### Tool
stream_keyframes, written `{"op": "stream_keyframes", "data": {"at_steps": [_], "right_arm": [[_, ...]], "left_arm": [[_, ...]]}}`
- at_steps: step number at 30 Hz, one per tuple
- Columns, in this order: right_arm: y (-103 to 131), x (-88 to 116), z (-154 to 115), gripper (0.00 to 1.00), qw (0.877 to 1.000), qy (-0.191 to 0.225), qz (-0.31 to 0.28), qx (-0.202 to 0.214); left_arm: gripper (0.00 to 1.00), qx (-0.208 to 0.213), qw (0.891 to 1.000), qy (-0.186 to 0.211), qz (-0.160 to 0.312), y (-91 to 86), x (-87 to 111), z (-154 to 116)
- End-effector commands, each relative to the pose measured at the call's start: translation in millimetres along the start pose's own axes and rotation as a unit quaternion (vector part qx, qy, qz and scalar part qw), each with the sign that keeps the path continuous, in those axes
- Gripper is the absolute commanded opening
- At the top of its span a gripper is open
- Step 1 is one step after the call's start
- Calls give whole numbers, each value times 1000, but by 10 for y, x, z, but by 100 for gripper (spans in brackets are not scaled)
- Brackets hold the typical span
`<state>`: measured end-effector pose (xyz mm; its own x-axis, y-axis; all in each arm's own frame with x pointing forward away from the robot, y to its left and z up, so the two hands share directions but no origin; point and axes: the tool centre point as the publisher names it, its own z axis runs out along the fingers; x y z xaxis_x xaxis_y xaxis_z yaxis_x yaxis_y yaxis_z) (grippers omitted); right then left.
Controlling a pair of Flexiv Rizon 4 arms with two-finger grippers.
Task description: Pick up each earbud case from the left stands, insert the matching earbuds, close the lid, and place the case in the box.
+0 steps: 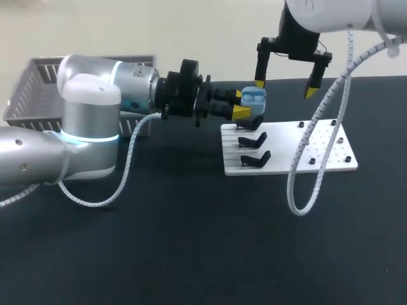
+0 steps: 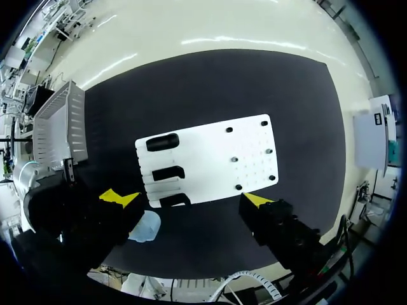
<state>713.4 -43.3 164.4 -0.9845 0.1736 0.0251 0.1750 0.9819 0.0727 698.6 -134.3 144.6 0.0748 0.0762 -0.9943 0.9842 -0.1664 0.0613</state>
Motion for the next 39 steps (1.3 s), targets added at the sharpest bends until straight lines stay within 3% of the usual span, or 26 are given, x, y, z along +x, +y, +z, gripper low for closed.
{"op": "stream_keyframes", "data": {"at_steps": [1,6,12,15,22,30,36,39], "right_arm": [[-22,104,-14,100,1000,-4,-3,-2],[-42,132,-33,100,1000,-1,-7,-9],[-123,141,-241,100,995,-74,-25,-55],[-239,218,-446,100,988,-109,-47,-103],[-476,518,-612,100,966,-182,-99,-155],[-508,824,-632,100,933,-285,-134,-171],[-470,872,-689,100,927,-295,-143,-184],[-470,872,-689,100,927,-295,-143,-184]], "left_arm": [[0,-1,1000,0,1,-1,3,0],[0,-1,1000,0,1,-1,3,0],[0,-1,1000,0,1,-1,3,0],[0,-1,1000,0,1,-1,3,0],[0,-1,1000,0,1,-1,3,0],[0,-1,1000,0,1,-1,3,0],[0,-109,994,-13,-11,-208,-263,-346],[0,-159,987,6,-8,-336,-434,-503]]}}
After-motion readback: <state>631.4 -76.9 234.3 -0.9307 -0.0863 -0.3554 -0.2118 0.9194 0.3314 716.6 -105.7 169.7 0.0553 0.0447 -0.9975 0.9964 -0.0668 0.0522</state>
